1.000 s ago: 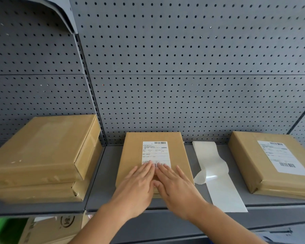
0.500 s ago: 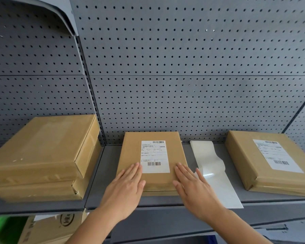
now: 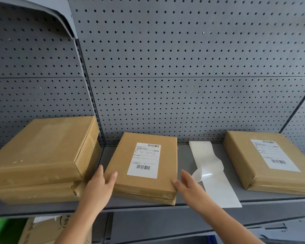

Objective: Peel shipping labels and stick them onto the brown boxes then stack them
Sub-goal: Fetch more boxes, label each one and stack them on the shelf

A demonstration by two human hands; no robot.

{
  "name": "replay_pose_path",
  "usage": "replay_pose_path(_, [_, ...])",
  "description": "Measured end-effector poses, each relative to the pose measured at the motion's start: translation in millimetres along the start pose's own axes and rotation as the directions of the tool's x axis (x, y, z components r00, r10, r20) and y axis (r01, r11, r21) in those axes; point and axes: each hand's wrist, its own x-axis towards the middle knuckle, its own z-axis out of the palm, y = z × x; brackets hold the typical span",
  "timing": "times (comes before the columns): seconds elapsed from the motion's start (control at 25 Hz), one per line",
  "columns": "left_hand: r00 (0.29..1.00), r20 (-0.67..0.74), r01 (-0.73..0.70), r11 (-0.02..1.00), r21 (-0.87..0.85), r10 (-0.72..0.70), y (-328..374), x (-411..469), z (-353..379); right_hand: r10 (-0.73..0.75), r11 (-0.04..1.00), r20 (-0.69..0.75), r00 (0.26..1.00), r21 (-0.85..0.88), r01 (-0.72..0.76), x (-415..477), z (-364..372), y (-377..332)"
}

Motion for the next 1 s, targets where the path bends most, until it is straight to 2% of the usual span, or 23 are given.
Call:
replay_pose_path(0.08, [0.998, 0.033, 0.048, 0.994, -0.101, -0.045, -1.7, 1.6, -1.0, 0.013, 0.995, 0.015, 1.000, 0.103, -0.015, -1.7, 4.7, -5.7])
replay_pose_path(0.2, [1.000, -0.005, 0.013, 0.981, -0.196, -0.014, -1.2, -0.7, -2.0, 0.002, 0.979, -0.005, 1.000, 0.205, -0.001, -7.4, 1.6, -16.3])
replay_pose_path(0.44, [0.999, -0.046, -0.020, 0.891, -0.454, -0.001, 31.1, -14.4, 0.5, -0.016, 0.945, -0.180, 0.984, 0.318, 0.074, -23.6, -40.4, -31.8])
replay_pose_path(0.56, [0.998, -0.048, -0.068, 0.863, -0.500, 0.051, 62.9, -21.5, 8.4, -0.020, 0.925, -0.283, 0.959, 0.358, 0.125, -33.3, -74.6, -30.3])
replay_pose_path(0.8, [0.972, 0.031, -0.171, 0.798, -0.578, 0.231, 154.9, -35.0, 42.1, 0.026, 0.915, -0.519, 0.854, 0.357, 0.189, -58.7, -163.2, -17.2])
replay_pose_path(1.0, [0.914, 0.112, -0.248, 0.755, -0.607, 0.390, 235.1, -48.4, 91.7, 0.081, 0.915, -0.679, 0.730, 0.341, 0.215, -76.8, -246.3, 22.4])
